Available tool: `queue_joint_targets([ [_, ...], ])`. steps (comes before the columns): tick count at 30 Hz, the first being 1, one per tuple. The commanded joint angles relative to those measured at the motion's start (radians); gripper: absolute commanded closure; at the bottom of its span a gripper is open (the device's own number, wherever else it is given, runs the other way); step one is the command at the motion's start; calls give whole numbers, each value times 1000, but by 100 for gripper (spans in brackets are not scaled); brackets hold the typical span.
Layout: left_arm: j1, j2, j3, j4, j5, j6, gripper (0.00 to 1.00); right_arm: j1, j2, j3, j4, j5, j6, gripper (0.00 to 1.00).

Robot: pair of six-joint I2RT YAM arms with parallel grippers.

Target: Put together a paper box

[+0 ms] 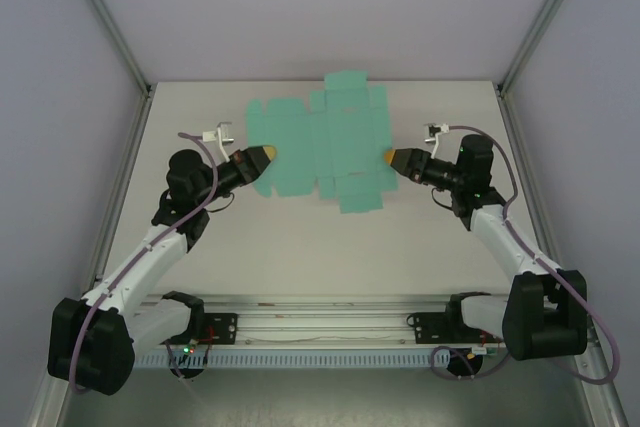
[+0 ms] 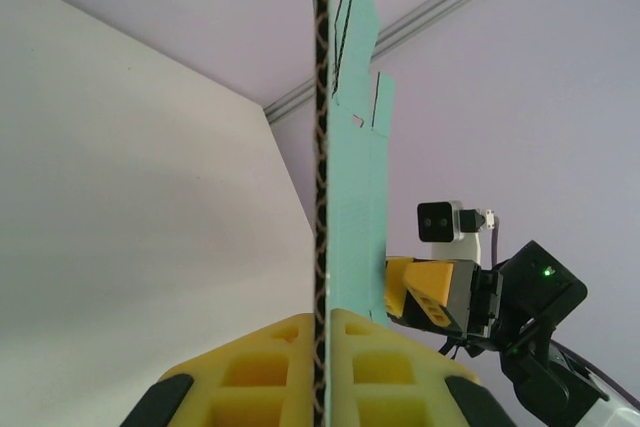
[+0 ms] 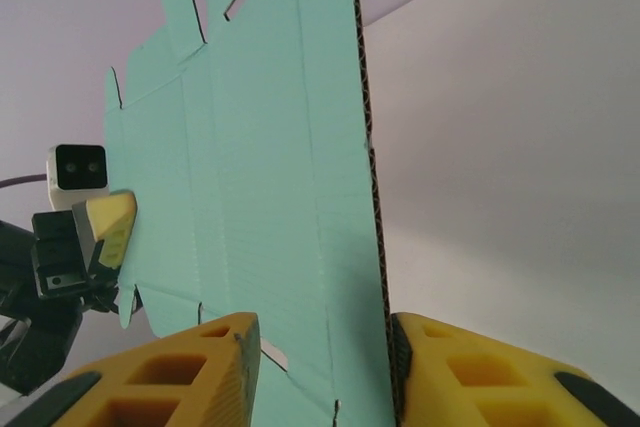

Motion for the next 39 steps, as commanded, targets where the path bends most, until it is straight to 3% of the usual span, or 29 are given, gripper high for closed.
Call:
queue_joint_targets([
  [1, 6, -35, 17, 63, 26, -18, 100, -1, 2, 23, 33, -37, -30, 68],
  [4, 6, -42, 18, 33, 11, -1, 100, -1, 9, 25, 57, -29, -23, 86],
  [9, 6, -42, 5, 52, 20, -6, 100, 0, 9, 31, 83, -91, -53, 85],
  [13, 6, -33, 1, 48, 23, -6, 100, 4, 3, 31, 85, -119, -90, 100],
  [16, 6, -33, 2, 0, 1, 20, 99, 5, -12, 42, 9, -74, -148, 100],
  [17, 6, -39, 7, -34, -15, 45, 84, 7, -17, 48, -38, -44, -181, 100],
  [19, 7, -63, 8, -134, -93, 97, 22, 11, -20, 68, -152, 22, -264, 100],
  [20, 6, -78, 9, -203, -148, 132, 1, 17, -19, 74, -199, 57, -305, 100],
  [25, 6, -137, 34, -590, -533, 250, 0, 103, 8, 105, -441, 267, -620, 100],
  [28, 7, -130, 47, -704, -642, 270, 0, 179, 52, 123, -516, 412, -777, 100],
  [33, 8, -76, 47, -663, -582, 282, 0, 269, 131, 153, -508, 662, -964, 100],
  [39, 6, 32, 83, -613, -447, 291, 0, 338, 190, 167, -442, 850, -1223, 100],
])
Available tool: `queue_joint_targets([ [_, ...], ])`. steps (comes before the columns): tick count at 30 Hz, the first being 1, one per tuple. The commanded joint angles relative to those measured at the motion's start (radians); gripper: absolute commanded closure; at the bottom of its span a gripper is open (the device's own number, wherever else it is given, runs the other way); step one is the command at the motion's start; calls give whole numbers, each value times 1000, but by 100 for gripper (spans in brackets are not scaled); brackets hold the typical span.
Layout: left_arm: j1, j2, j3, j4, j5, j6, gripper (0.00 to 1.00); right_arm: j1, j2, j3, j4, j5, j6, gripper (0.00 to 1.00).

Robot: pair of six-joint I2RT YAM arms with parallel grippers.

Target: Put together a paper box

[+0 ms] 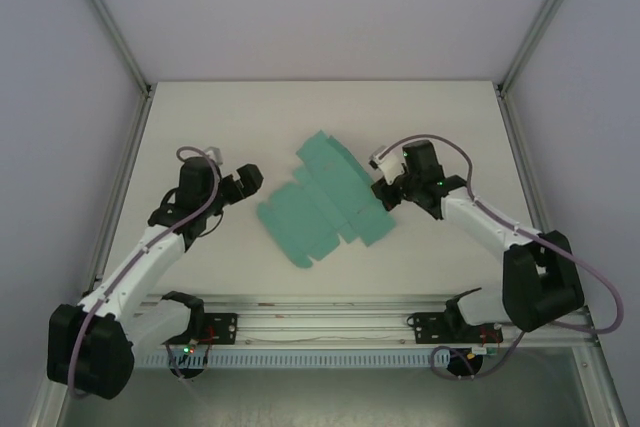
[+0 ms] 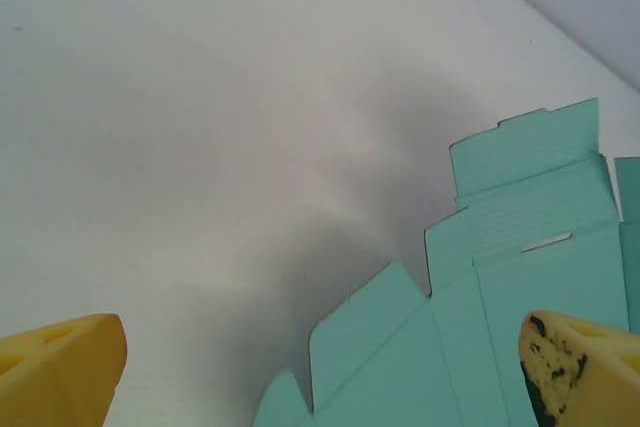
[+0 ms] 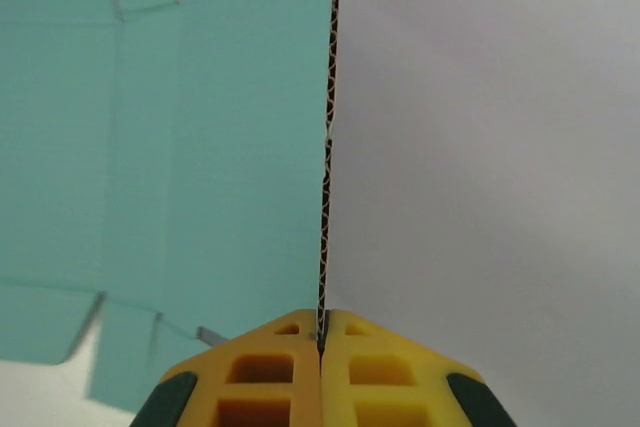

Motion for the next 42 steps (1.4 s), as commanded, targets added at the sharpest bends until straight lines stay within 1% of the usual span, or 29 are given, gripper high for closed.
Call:
queue_joint_targets([
  [1, 2, 51, 58, 14, 81, 24, 0, 44, 16, 29, 75, 212, -217, 100],
  [3, 0, 86, 74, 27, 124, 25, 0, 85, 26, 13, 148, 277, -294, 100],
  [5, -2, 116, 90, 51, 165, 20, 0, 123, 33, -18, 218, 303, -420, 100],
  [8, -9, 150, 118, 83, 217, 14, 0, 181, 63, -45, 335, 383, -541, 100],
  [13, -26, 196, 188, 82, 239, 16, 0, 240, 131, -11, 360, 456, -695, 100],
  [16, -40, 217, 221, 86, 242, 15, 1, 260, 135, -44, 418, 478, -750, 100],
  [18, -53, 239, 245, 97, 250, 14, 0, 270, 131, -62, 463, 473, -754, 100],
  [21, -77, 295, 287, 118, 268, 15, 1, 276, 121, -51, 436, 439, -740, 100],
  [24, -97, 366, 346, 120, 302, 32, 1, 295, 122, -52, 432, 439, -749, 100],
  [25, -100, 389, 364, 117, 311, 38, 3, 299, 122, -52, 439, 443, -750, 100],
  [30, -115, 491, 424, 86, 343, 44, 21, 301, 118, -58, 462, 453, -747, 100],
  [32, -126, 518, 433, 76, 358, 42, 27, 300, 119, -61, 471, 460, -747, 100],
  [34, -139, 529, 431, 65, 353, 38, 28, 301, 119, -60, 475, 467, -744, 100],
  [38, -160, 528, 399, 53, 297, 19, 29, 300, 119, -63, 489, 478, -749, 100],
  [42, -178, 538, 379, 64, 294, -6, 32, 301, 119, -62, 489, 478, -745, 100],
])
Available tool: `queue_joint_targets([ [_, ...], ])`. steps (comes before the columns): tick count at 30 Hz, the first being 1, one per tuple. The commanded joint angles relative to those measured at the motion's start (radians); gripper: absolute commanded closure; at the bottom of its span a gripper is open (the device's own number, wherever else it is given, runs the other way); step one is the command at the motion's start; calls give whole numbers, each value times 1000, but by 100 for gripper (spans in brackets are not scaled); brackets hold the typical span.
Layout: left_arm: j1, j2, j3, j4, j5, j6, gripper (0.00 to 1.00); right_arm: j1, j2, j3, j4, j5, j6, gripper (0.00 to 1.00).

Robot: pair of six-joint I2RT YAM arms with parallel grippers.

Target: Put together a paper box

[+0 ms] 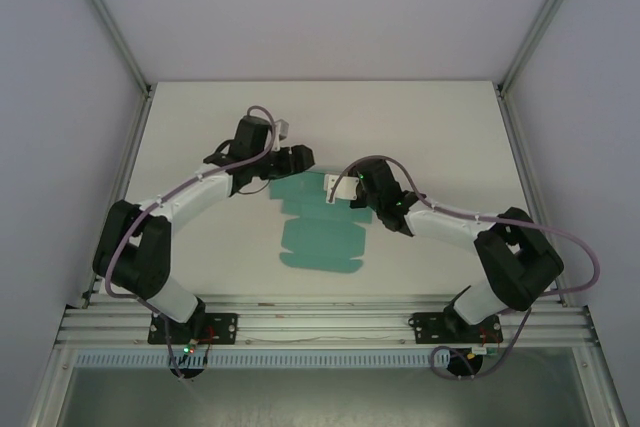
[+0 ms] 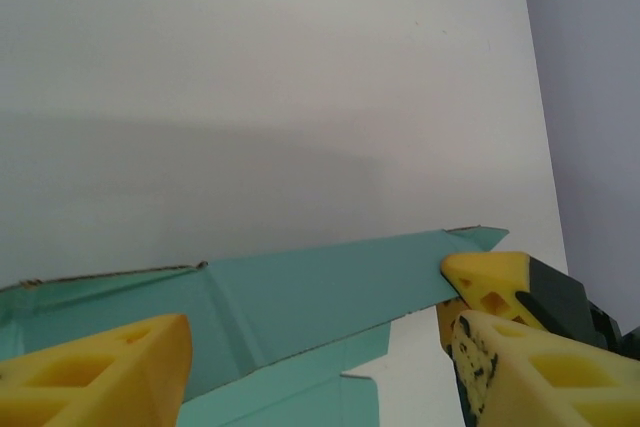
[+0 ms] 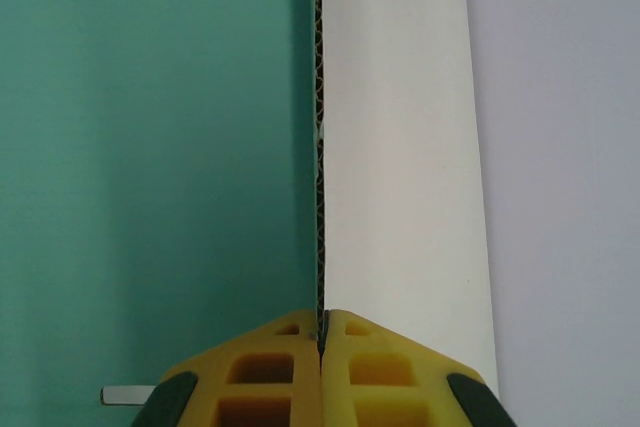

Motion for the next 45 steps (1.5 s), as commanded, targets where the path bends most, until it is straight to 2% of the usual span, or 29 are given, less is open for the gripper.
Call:
queue_joint_targets([
  [1, -18, 5, -24, 3, -17, -31, 33, 2, -19, -10, 34, 20, -9, 100],
  [7, -34, 28, -35, 50, -1, -69, 34, 5, -31, -14, 40, 5, 1, 100],
  [10, -37, 52, -45, 115, 39, -116, 38, 4, -34, -16, 39, -9, 6, 100],
  [15, -39, 78, -104, 344, 74, -269, 53, 7, -27, -15, 38, -31, 5, 100],
  [18, -42, 100, -134, 475, 94, -362, 65, 11, -27, -16, 36, -39, 3, 100],
  [21, -48, 105, -158, 559, 99, -414, 71, 12, -29, -15, 34, -44, 3, 100],
  [24, -51, 100, -160, 561, 100, -420, 76, 13, -30, -17, 33, -45, 4, 100],
  [28, -54, 83, -174, 572, 94, -422, 77, 13, -33, -18, 32, -49, 5, 100],
  [35, -54, 33, -189, 481, 36, -355, 78, 12, -42, -21, 33, -41, 4, 100],
  [36, -53, 22, -191, 455, 27, -332, 77, 12, -42, -22, 34, -37, 6, 100],
  [37, -53, 7, -188, 417, 8, -300, 69, 12, -44, -23, 34, -34, 4, 100],
  [38, -53, -14, -185, 357, -25, -260, 55, 13, -44, -22, 32, -27, 4, 100],
  [40, -53, -64, -182, 222, -123, -172, 36, 12, -46, -22, 34, -15, 1, 100],
  [43, -48, -153, -201, 48, -282, -82, 15, 13, -49, -25, 33, -18, -2, 100],
  [45, -37, -210, -233, -12, -372, -46, 2, 12, -52, -26, 32, -23, 2, 100],
])
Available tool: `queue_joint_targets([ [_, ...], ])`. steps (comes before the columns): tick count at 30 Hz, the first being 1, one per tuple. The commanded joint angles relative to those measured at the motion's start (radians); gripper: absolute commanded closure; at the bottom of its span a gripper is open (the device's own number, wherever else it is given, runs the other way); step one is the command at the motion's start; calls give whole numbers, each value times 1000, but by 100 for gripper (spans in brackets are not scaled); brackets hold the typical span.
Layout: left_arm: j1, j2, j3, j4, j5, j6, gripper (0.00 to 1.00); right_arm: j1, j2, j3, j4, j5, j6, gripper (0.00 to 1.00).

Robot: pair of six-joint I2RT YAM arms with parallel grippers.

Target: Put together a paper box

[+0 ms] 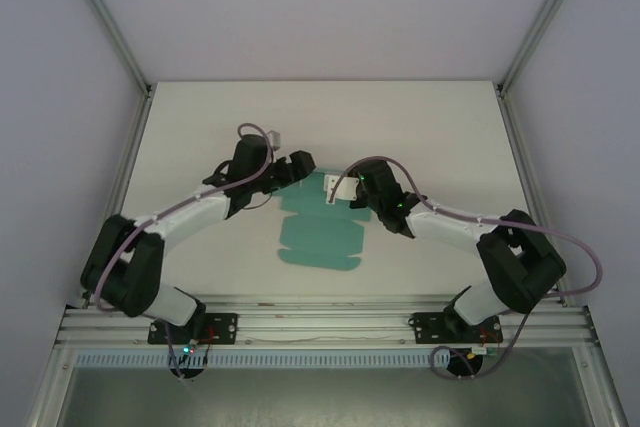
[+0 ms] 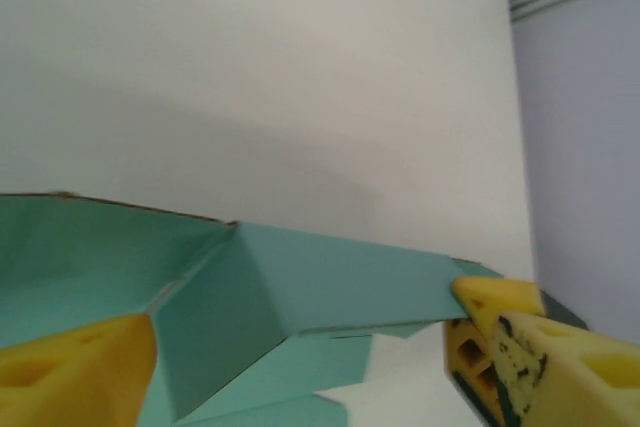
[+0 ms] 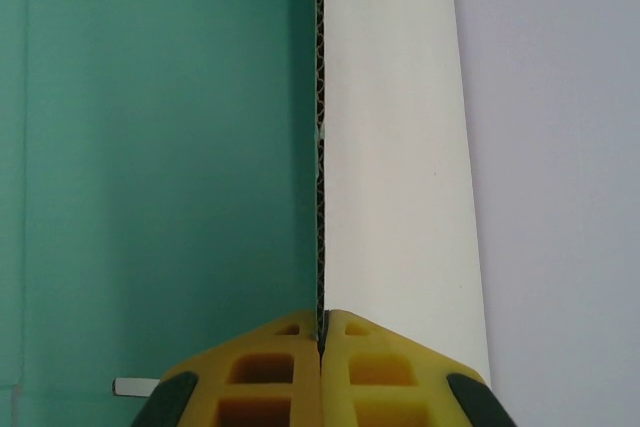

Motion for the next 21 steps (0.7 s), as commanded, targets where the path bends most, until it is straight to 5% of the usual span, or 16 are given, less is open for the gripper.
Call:
queue_joint_targets([
  [1, 24, -98, -58, -205, -228, 137, 0, 5, -37, -14, 17, -17, 3, 100],
  [8, 126, -153, -211, -227, -276, 174, 0, -4, -53, -21, 23, -34, 19, 100],
  [21, 135, -11, -241, -133, -280, 216, 3, -18, -81, -26, 14, -98, 59, 100],
])
